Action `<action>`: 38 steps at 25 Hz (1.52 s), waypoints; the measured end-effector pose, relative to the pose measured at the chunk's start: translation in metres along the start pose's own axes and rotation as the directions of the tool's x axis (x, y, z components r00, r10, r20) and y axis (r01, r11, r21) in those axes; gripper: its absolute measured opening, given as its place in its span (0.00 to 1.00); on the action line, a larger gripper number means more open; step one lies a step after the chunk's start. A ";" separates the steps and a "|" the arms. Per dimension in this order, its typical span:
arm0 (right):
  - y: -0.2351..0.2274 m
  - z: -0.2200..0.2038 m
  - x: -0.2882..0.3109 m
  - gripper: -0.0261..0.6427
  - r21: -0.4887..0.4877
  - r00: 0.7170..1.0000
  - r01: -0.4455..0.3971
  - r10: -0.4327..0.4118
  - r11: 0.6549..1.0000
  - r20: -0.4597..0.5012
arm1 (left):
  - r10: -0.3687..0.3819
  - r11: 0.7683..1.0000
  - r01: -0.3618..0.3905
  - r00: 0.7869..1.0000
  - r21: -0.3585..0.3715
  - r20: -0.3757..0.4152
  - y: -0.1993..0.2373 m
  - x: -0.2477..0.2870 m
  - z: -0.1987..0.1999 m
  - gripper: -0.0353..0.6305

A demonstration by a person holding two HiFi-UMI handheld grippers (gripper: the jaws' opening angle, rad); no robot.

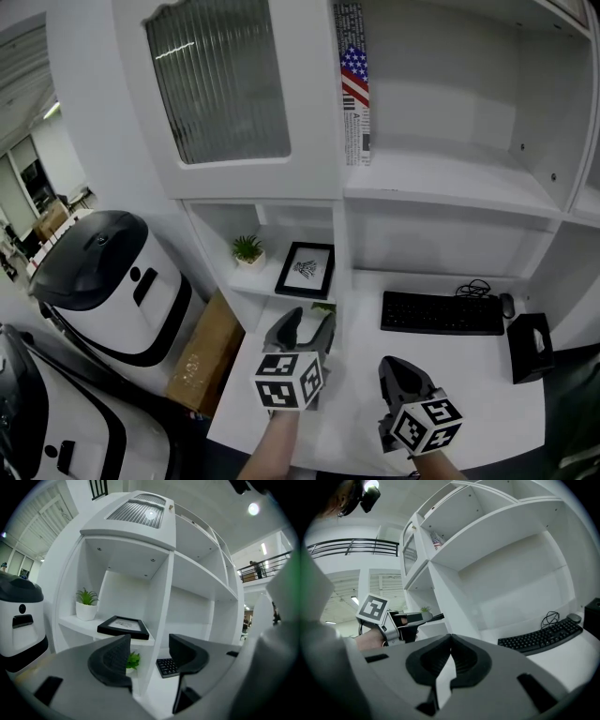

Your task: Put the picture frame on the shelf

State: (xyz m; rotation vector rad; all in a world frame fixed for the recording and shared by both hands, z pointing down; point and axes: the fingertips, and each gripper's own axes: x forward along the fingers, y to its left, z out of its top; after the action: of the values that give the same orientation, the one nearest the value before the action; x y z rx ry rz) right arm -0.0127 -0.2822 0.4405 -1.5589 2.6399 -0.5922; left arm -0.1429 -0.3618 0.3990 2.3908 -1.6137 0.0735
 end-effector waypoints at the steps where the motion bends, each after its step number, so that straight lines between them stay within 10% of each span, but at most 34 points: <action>1: 0.001 0.000 -0.001 0.04 -0.002 1.000 -0.004 0.004 1.000 0.000 | 0.004 1.000 -0.004 1.000 -0.005 -0.004 0.000 -0.004 -0.003 0.44; 13: 0.017 0.002 -0.008 0.04 -0.075 0.999 -0.042 0.042 0.996 -0.004 | 0.077 0.997 -0.077 0.997 -0.020 -0.008 0.004 -0.058 -0.031 0.20; 38: 0.035 -0.011 -0.023 0.04 -0.180 0.992 -0.114 0.103 0.977 -0.072 | 0.197 0.980 -0.196 0.980 -0.022 0.028 0.003 -0.138 -0.065 0.09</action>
State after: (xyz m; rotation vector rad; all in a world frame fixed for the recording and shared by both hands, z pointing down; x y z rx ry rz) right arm -0.0328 -0.2441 0.4347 -1.4464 2.8785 -0.4081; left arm -0.1923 -0.2223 0.4375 2.2214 -1.8517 0.0590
